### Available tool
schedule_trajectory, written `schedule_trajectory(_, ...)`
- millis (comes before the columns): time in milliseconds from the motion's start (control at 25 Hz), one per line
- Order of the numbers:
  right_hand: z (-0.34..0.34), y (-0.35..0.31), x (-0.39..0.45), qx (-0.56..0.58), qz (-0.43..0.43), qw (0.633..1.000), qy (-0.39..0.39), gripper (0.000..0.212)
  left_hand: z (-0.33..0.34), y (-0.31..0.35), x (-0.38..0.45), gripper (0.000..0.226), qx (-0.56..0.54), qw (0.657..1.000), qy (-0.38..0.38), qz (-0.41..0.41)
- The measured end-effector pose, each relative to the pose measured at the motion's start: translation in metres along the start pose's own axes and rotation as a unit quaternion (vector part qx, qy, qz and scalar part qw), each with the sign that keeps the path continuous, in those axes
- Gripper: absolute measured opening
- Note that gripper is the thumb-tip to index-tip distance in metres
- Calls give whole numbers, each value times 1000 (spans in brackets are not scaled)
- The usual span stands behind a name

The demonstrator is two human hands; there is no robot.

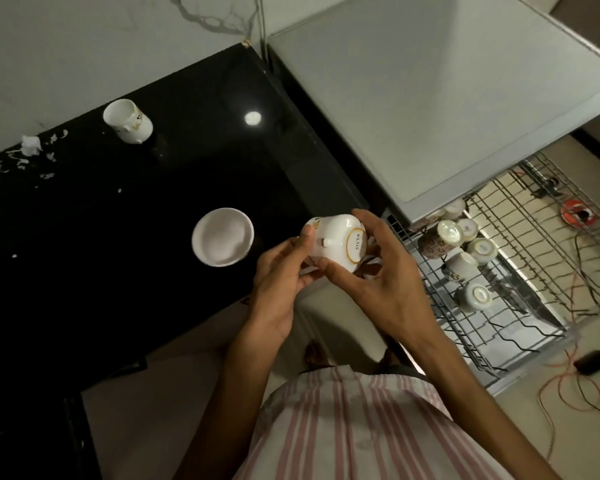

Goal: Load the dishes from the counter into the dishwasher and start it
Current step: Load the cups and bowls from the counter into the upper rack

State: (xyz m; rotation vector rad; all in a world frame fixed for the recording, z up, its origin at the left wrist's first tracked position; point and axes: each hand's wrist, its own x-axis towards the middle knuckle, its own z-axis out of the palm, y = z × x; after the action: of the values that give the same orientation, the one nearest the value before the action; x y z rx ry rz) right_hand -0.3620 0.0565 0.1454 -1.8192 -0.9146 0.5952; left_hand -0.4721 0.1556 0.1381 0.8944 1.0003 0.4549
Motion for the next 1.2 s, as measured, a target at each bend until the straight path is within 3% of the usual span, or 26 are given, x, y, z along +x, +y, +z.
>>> schedule_trajectory(400, -101, 60, -38, -57, -21, 997, -42, 87, 100, -51, 20, 73, 105, 992, -37, -66)
schedule_trajectory(640, -177, 107, -55, -96, -1, 995, -28, 79, 186, -93, 6, 59, 110, 989, -34, -95)
schedule_trajectory(840, -217, 145, -66, -107, 50, 993, 24, 77, 248, -123, -9, 27, 148, 987, -32, -55)
schedule_trajectory(1080, -241, 186, -69, -120, 119, 983, 70, 76, 282, -152, -6, 25, 303, 951, -63, 19)
schedule_trajectory(1200, -242, 205, -68, -128, 150, 977, 86, 75, 292, -167, 7, 40, 346, 934, -82, 23)
